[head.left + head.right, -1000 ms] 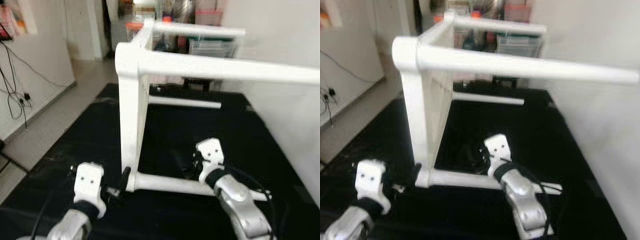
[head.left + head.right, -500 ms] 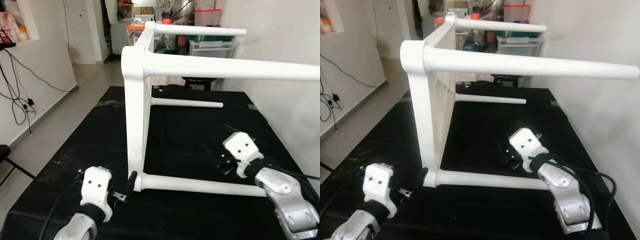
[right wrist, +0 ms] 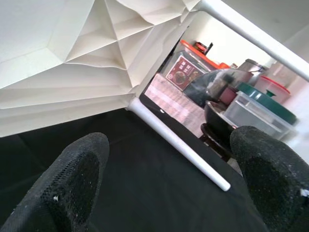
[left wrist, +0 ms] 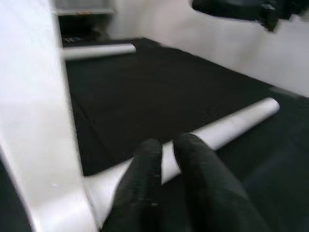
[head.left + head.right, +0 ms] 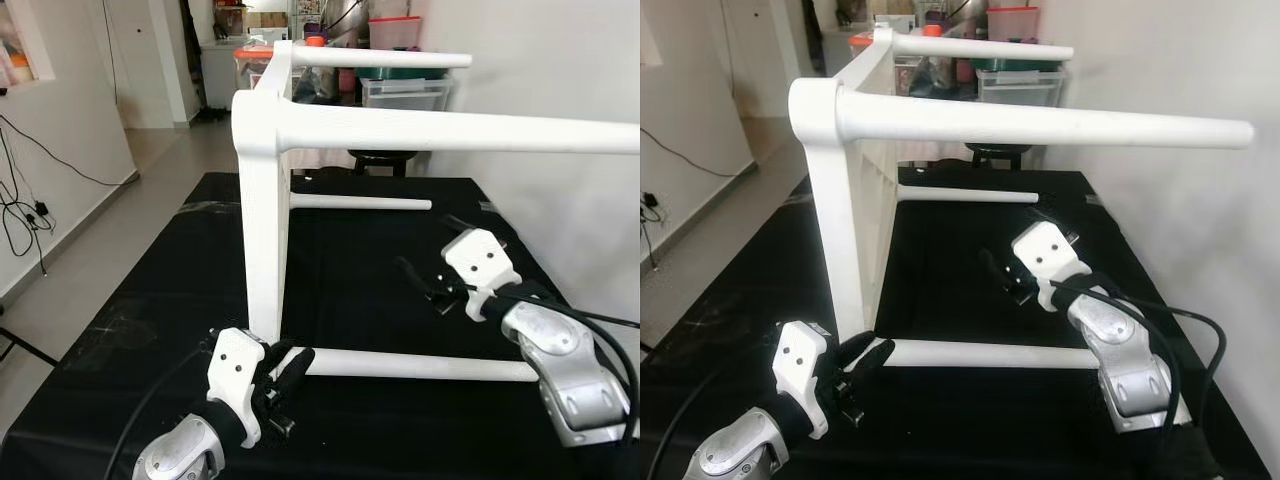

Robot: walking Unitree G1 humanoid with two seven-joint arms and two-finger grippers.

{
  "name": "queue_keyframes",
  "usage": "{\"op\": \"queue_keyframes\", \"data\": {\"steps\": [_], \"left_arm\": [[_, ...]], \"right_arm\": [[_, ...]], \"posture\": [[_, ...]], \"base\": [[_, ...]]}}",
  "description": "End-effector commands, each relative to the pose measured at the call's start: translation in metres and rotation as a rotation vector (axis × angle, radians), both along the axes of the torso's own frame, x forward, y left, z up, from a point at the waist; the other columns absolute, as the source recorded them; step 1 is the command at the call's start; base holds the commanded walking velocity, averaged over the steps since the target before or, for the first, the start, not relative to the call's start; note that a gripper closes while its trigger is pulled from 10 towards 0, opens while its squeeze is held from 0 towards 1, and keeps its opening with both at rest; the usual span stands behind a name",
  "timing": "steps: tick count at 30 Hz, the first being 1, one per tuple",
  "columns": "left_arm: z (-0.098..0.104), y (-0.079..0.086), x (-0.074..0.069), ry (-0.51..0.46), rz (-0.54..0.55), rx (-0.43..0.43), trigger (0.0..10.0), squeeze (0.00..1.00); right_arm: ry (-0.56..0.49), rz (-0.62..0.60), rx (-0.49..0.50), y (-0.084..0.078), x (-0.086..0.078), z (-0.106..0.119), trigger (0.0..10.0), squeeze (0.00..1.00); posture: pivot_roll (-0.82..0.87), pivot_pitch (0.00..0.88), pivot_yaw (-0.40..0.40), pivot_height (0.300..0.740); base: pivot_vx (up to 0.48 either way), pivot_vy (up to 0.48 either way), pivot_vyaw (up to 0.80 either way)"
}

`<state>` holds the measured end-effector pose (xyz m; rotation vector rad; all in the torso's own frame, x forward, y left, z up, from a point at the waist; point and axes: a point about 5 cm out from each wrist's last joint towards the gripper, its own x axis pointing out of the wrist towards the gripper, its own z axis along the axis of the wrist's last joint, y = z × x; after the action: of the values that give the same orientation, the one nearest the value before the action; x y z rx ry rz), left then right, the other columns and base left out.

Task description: Building children table

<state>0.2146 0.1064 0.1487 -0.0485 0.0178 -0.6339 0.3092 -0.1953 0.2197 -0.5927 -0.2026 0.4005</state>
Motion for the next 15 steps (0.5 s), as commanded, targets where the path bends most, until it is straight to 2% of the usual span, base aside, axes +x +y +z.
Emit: {"op": "queue_keyframes", "data": {"steps": [1,4,6,9,11,15], "left_arm": [[0.0,-0.003,-0.002,0.019,-0.051,0.019,0.0,0.0],[-0.006,-0.007,-0.004,0.05,-0.106,0.061,0.0,0.0],[-0.009,-0.007,-0.001,0.064,-0.102,0.074,0.0,0.0],[-0.012,-0.005,0.006,0.084,-0.077,0.09,0.0,0.0],[-0.024,0.003,0.018,0.156,-0.008,0.131,0.0,0.0],[-0.026,0.004,0.022,0.165,0.016,0.131,0.0,0.0]], "right_arm": [[0.001,0.008,-0.004,0.003,0.0,0.002,10.0,0.0],[0.001,0.013,-0.008,0.005,0.0,0.002,10.0,0.0],[-0.001,0.015,-0.011,0.006,0.001,0.003,10.0,0.0],[-0.008,0.013,-0.018,0.007,0.001,0.005,10.0,0.0],[-0.036,0.006,-0.084,0.0,-0.002,0.012,10.0,0.0],[-0.048,0.012,-0.132,-0.005,-0.007,0.014,10.0,0.0]], "posture": [[-0.02,0.0,-0.032,0.74],[-0.02,0.0,-0.032,0.74],[-0.02,0.0,-0.033,0.74],[-0.02,0.0,-0.033,0.74],[-0.02,0.0,-0.038,0.74],[-0.02,0.0,-0.038,0.74]], "base": [[0.0,0.0,0.0],[0.0,0.0,0.0],[0.0,0.0,0.0],[0.0,0.0,0.0],[0.0,0.0,0.0],[0.0,0.0,0.0]]}}
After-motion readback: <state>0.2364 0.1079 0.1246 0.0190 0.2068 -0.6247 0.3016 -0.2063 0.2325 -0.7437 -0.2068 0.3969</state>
